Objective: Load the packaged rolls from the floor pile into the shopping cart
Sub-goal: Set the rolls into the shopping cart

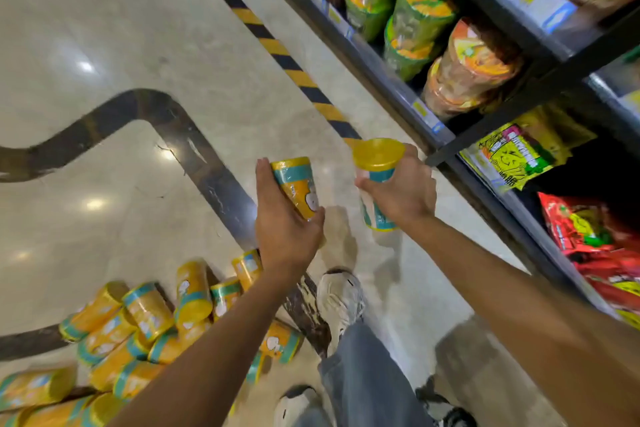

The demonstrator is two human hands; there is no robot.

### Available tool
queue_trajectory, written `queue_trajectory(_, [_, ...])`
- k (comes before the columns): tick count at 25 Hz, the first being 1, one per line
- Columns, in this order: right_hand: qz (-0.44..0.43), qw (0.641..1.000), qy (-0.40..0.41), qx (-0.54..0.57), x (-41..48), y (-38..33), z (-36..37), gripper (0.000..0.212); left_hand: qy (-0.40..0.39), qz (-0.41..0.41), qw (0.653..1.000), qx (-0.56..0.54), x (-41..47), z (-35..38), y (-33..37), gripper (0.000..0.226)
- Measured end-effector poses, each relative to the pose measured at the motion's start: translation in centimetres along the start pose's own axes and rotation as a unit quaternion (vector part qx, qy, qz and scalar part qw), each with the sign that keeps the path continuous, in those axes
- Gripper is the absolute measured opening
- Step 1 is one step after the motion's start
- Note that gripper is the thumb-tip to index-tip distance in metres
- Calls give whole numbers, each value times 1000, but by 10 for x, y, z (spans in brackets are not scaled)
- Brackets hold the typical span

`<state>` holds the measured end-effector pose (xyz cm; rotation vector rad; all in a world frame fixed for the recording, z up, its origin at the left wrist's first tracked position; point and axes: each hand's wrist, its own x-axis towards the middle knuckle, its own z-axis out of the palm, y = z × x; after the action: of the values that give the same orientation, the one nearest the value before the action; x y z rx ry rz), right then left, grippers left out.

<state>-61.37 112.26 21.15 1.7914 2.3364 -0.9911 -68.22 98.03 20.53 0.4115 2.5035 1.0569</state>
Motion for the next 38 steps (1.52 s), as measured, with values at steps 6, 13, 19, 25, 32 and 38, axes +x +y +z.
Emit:
queue_trajectory(6, [-21, 989, 93, 112, -111, -121, -194, 70, 54, 141, 987, -45, -33, -157, 181, 93])
queue_trajectory(13, [-5, 948, 221, 230, -276, -166, -373, 64, 67, 322, 943, -54, -154, -305, 332, 99])
queue_trajectory(19, [-7, 919, 311, 242, -399, -104, -488, 69, 2, 407, 910, -78, -283, -337, 404, 105])
queue_trajectory(25, [67, 899, 369, 227, -517, 21, -540, 63, -85, 458, 878, -105, -412, -313, 427, 106])
queue_trajectory(32, [177, 892, 360, 208, -618, 146, -542, 71, -202, 465, 858, -84, -537, -271, 404, 106])
queue_trajectory(38, [267, 879, 331, 215, -637, 216, -541, 66, -237, 477, 844, -69, -560, -236, 394, 109])
